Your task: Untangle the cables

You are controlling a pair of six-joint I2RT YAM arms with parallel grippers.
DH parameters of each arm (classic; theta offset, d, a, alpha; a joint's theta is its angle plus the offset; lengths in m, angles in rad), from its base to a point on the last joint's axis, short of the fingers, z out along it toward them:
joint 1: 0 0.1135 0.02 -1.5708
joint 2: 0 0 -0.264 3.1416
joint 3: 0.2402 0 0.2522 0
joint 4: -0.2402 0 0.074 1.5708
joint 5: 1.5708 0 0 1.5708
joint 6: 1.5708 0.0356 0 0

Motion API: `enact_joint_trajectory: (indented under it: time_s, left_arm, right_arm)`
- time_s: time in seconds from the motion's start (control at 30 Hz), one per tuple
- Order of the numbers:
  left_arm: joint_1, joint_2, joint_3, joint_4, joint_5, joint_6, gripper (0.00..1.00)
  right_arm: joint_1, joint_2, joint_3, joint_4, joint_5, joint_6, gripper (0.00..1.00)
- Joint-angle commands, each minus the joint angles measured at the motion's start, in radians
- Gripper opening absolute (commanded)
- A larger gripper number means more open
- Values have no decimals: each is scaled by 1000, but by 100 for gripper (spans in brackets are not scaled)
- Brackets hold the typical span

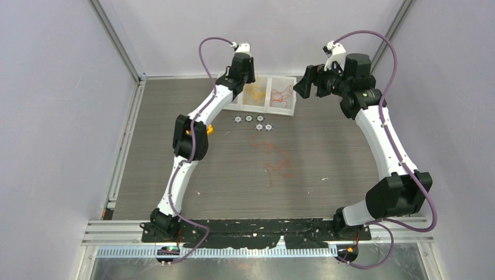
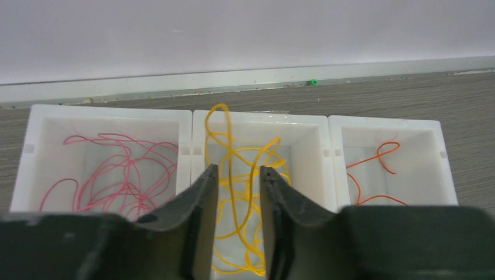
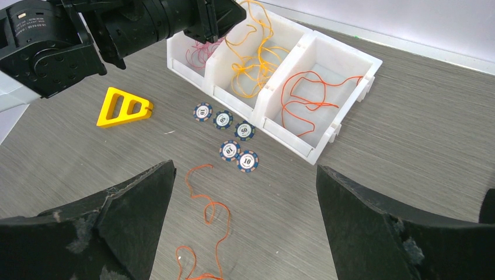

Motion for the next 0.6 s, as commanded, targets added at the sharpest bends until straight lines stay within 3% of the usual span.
enact_joint_trajectory:
  time_s: [0.0, 0.13, 0.3, 0.43, 0.57]
  left_arm:
    - [-7, -21, 30, 14, 24, -22, 40]
    - [-7, -67, -5, 22, 6, 7, 58]
    - [-7, -204, -96, -1, 5, 73, 71]
    - [-7, -440, -360, 121, 148, 145, 99]
    - [1, -682, -598, 180, 218, 164, 100]
  right_arm:
    - [-4, -9, 29, 19, -17, -1, 97]
    - [-4, -19, 20, -10, -21, -39, 97]
    - [-14, -6, 36, -170, -77, -182, 97]
    - [-15, -7, -21, -345, -129, -404, 96]
    - [-6, -17, -156, -388, -139, -503, 95]
